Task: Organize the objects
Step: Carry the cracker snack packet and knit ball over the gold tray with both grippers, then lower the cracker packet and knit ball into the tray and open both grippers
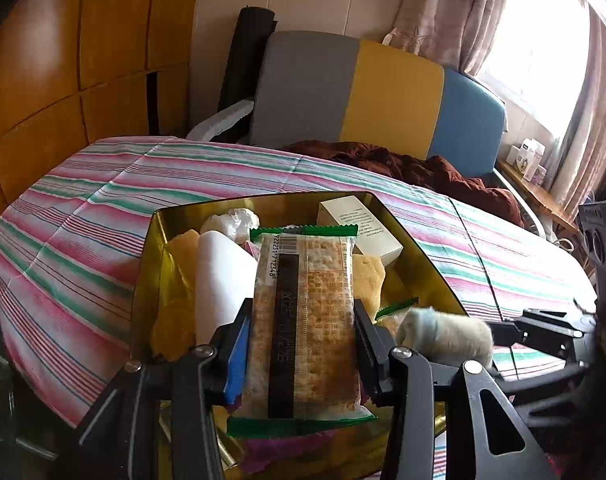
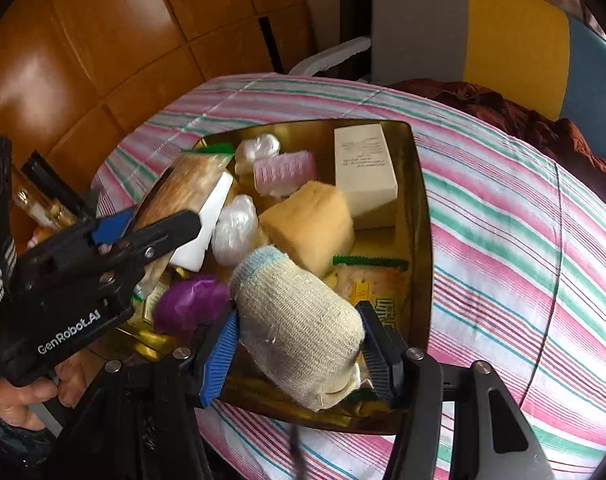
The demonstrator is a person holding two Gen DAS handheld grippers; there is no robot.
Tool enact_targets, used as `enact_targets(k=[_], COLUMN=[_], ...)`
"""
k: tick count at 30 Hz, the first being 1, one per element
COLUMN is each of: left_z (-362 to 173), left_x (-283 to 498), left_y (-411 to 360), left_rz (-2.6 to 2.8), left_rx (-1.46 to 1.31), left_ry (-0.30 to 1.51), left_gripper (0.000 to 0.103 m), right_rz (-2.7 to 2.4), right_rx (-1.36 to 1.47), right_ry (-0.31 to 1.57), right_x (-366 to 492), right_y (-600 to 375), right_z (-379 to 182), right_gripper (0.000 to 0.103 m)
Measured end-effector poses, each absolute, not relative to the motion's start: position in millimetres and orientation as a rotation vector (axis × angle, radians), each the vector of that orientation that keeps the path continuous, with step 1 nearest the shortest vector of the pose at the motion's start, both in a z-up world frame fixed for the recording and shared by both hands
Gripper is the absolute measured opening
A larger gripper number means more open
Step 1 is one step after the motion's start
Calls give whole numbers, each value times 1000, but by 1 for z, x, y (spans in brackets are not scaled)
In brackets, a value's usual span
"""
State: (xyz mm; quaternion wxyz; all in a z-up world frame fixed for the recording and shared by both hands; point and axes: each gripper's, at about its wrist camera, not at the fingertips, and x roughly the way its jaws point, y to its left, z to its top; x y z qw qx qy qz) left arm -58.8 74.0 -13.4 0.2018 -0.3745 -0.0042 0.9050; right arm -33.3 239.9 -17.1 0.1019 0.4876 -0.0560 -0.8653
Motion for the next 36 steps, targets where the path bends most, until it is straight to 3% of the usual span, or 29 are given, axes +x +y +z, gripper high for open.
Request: enact_targets(k=[31, 36], left_z=[-30, -22], left_x=[-84, -81], left_y=[102, 100], left_rz=[2529, 2551], left_rx=[-1102, -1062], left_ry=[83, 81], left_gripper=[47, 54], right_rz=[-2574, -2600], right_rx=[1465, 1446], right_ry=[-190, -193], right_x=[-37, -33], right_y=[241, 246], right_z=[-41, -34], right_gripper=[61, 61])
